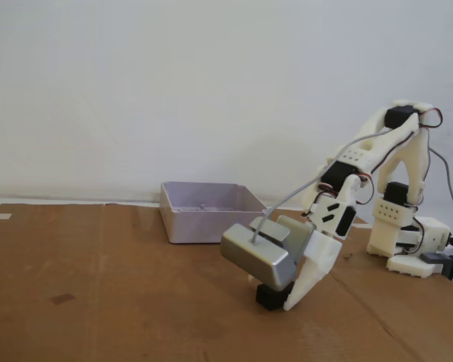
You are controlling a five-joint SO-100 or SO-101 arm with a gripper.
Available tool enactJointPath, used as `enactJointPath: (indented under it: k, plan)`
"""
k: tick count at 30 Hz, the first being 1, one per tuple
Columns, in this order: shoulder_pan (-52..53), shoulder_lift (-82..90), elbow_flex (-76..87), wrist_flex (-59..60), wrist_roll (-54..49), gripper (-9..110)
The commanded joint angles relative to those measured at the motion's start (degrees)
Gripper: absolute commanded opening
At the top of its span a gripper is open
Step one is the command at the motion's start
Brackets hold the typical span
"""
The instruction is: Grasp a block and put it in the box.
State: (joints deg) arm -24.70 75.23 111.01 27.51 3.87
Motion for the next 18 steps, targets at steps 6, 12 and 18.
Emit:
enactJointPath:
  k: [6, 12, 18]
  plan:
    - [1.23, 0.79, 0.0, -0.18, -0.26, 16]
    - [1.23, 0.79, 0.79, -0.18, -0.26, 6]
    - [1.32, 0.79, 0.88, -0.18, -0.18, 0]
